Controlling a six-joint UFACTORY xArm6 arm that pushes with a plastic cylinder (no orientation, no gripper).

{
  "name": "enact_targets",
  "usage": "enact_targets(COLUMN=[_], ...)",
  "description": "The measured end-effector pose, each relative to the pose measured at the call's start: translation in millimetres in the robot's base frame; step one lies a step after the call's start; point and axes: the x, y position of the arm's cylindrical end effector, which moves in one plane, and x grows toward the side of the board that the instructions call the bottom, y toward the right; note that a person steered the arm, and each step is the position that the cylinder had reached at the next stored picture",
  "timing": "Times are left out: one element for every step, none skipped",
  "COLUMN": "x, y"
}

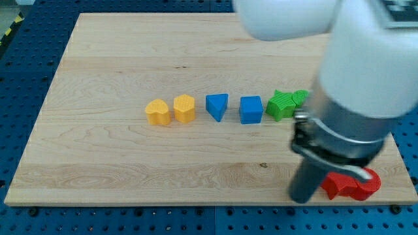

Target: Push the red blocks to the right side

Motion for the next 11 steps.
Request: enact_targets(x=[-0.7,-0.4,-0.2,0.0,-0.6,-0.6,-1.2,0.2,-1.4,-0.7,-20.7], y=[15.7,18.2,22.7,25.4,31.0,56.4,49.9,47.1,59.8,27.9,-12.5])
